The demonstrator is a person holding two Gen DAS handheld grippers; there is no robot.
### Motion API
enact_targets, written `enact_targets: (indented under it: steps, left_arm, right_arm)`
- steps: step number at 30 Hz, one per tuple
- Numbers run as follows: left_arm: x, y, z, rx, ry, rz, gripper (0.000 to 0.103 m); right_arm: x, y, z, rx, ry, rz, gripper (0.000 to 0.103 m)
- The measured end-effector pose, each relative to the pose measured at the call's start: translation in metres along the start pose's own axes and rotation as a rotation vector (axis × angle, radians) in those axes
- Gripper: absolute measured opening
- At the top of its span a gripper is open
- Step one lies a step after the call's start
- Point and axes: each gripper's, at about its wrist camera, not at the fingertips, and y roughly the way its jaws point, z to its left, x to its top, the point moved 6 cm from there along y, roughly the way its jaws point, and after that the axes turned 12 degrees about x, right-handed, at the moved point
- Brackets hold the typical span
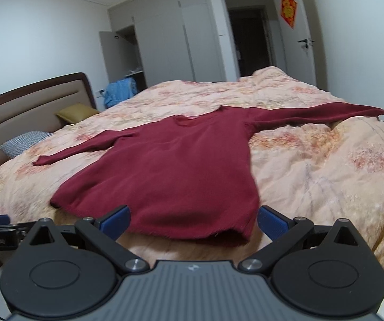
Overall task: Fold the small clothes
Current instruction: 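Reach the right gripper to the sweater sleeve cuff and grasp it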
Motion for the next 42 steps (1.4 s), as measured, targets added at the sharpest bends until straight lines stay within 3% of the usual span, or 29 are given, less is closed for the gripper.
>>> enact_targets:
  steps: [7,13,21,31,38,42]
  left_arm:
    - [0.055,0.04,-0.026,-0.064,-0.025,0.049,0.102]
    - [0.099,0.067,-0.069,-0.08,0.053,0.029,0.102]
    - [0.139,0.11,-0.131,-0.098,0.091,0.025,0.102]
    - [0.15,0.174,-0.205,-0.111,0.084,0.036,0.102]
    - [0.131,0.209,-0.235,-0.127,0.104,0.069,0.102]
    - [0.121,0.218,-0.242,-0.132,0.113,0.068,0.102]
  right_arm:
    - [0.021,0.032,-0.042,-0.033,0.03,0.037,0.103]
    - [0.034,0.056,-0.088,-0.095,0.058,0.06,0.103]
    - [0.071,0.08,-0.154,-0.148,0.089,0.012,0.103]
    - [0.102,0.101,-0.239,-0.198,0.188,-0.012,0.103]
    - [0.126,0.105,-0.307,-0.257,0.232,-0.036,0.103]
    - [0.145,0.105,-0.354,-0.246,0.304,-0.079,0.103]
